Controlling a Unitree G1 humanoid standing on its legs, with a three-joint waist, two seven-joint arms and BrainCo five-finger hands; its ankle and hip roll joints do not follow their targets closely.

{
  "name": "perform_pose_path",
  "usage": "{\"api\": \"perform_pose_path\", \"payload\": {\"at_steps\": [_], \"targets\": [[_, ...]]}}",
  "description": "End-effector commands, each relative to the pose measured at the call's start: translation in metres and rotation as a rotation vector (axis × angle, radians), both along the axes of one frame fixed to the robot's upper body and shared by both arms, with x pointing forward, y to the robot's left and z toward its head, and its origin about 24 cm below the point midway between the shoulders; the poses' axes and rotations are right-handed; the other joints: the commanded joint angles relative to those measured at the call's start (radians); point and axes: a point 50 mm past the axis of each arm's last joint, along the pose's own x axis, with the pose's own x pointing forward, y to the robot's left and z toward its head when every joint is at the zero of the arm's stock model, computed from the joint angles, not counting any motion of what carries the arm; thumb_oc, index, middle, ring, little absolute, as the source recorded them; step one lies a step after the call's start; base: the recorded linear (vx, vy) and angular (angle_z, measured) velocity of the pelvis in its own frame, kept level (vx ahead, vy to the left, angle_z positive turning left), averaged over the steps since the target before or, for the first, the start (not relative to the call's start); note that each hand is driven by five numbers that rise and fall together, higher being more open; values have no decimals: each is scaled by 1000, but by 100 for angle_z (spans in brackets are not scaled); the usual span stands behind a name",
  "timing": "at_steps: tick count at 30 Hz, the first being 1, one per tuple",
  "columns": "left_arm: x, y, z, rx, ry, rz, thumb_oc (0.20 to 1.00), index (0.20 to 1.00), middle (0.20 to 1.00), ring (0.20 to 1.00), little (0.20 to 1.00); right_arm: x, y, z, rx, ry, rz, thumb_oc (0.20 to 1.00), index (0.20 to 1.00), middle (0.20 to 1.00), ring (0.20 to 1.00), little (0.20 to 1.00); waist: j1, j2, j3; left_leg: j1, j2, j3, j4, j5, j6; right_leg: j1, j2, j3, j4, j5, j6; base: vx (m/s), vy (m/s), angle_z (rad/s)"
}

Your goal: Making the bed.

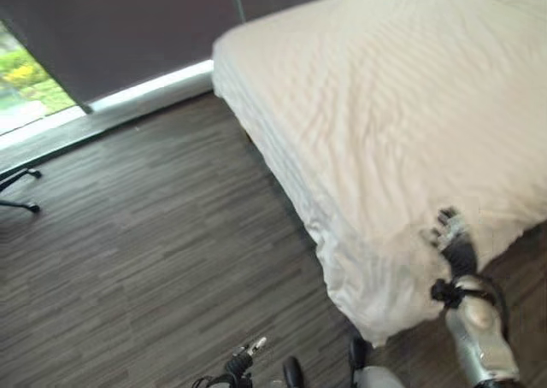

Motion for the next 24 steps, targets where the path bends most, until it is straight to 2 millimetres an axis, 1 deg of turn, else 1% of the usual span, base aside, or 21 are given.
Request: {"api": "perform_pose_path", "payload": {"at_steps": [1,2,3,4,5,8,10,11,13,15,16,20,21,22,23,24], "targets": [[6,22,3,82,-8,21,1000,1000,1000,1000,1000,8,-24,28,-56,-126,-49,1000,1000,1000,1000,1000,-8,-5,7,-5,45,-19,7,44,-39,12,-49,46,42,-23,60,-20,-33,9],[21,19,15,94,-123,46,1000,1000,1000,1000,1000,-11,4,-3,-36,13,69,1000,1000,1000,1000,1000,33,-21,-5,12,47,-56,14,43,-38,56,-47,6,53,-44,58,-23,-34,-1],[21,19,15,95,-121,47,1000,1000,1000,1000,1000,-11,4,-3,-36,14,69,1000,1000,1000,1000,1000,30,-23,-7,10,46,-59,14,45,-38,56,-47,3,52,-43,58,-34,-42,23],[26,17,19,90,-160,54,1000,1000,1000,1000,1000,-14,11,-7,-10,25,79,1000,1000,1000,1000,1000,38,-27,-10,12,47,-73,16,47,-38,67,-46,-12,58,-51,56,-14,-10,50],[26,17,19,91,-160,54,1000,1000,1000,1000,1000,-14,11,-7,-9,25,79,1000,1000,1000,1000,1000,37,-27,-10,12,47,-73,16,47,-38,67,-46,-12,58,-51,56,1,-29,67],[27,12,20,77,-170,43,1000,1000,1000,1000,1000,-16,7,-6,-37,26,68,1000,1000,1000,1000,1000,41,-33,-12,19,49,-87,20,45,-37,80,-45,-22,70,-64,53,10,-19,16],[28,12,22,74,-179,38,1000,1000,1000,1000,1000,-15,-5,-1,-64,10,11,1000,1000,1000,1000,1000,36,-32,-6,26,56,-94,29,41,-36,80,-43,-16,105,-83,45,6,-30,5],[28,12,22,74,-179,38,1000,1000,1000,1000,1000,-15,-5,-1,-64,10,11,1000,1000,1000,1000,1000,36,-32,-6,26,56,-94,29,41,-36,80,-43,-15,106,-83,45,-9,-29,4],[27,16,21,89,-164,25,1000,1000,1000,1000,1000,-14,-18,6,-63,-23,-62,1000,1000,1000,1000,1000,18,-34,13,10,66,-90,87,31,-41,75,-43,-5,129,-94,39,-63,-26,4],[28,19,22,94,-166,27,1000,1000,1000,1000,1000,-12,-25,11,-61,-45,-94,1000,1000,1000,1000,1000,8,-38,34,-12,76,-88,149,16,-45,64,-42,13,143,-92,34,-130,-15,3],[29,22,23,101,-174,47,1000,1000,1000,1000,1000,-9,-28,14,-61,-61,-103,1000,1000,1000,1000,1000,12,-44,59,-30,60,-152,218,-12,-48,42,-37,57,158,-87,30,-125,-3,-8],[29,22,23,101,-174,47,1000,1000,1000,1000,1000,-9,-28,14,-61,-62,-103,1000,1000,1000,1000,1000,13,-44,55,-37,60,-152,220,-11,-48,36,-38,58,158,-85,30,-42,10,-66],[32,23,24,98,-190,68,1000,1000,1000,1000,1000,-4,-29,17,-70,-75,-104,1000,1000,1000,1000,1000,16,-47,72,-39,35,-213,277,-38,-56,12,-36,100,169,-73,30,-228,67,-17],[30,26,24,94,-187,97,1000,1000,1000,1000,1000,1,-37,17,-80,-72,-143,1000,1000,1000,1000,1000,5,-71,80,-8,-9,-333,429,-88,-59,-62,-31,201,185,-13,47,-466,209,-78],[26,21,28,113,-215,2,1000,1000,1000,1000,1000,2,-39,14,32,-88,-198,1000,1000,1000,1000,1000,-3,-76,80,18,-79,-481,424,-148,-21,-161,26,368,152,85,96,-620,278,-197],[35,14,34,105,-259,-97,1000,1000,1000,1000,1000,2,-41,19,29,-111,-209,1000,1000,1000,1000,1000,-15,-96,80,38,-91,-493,285,-216,16,-210,35,427,108,139,126,-636,404,-338]]}}
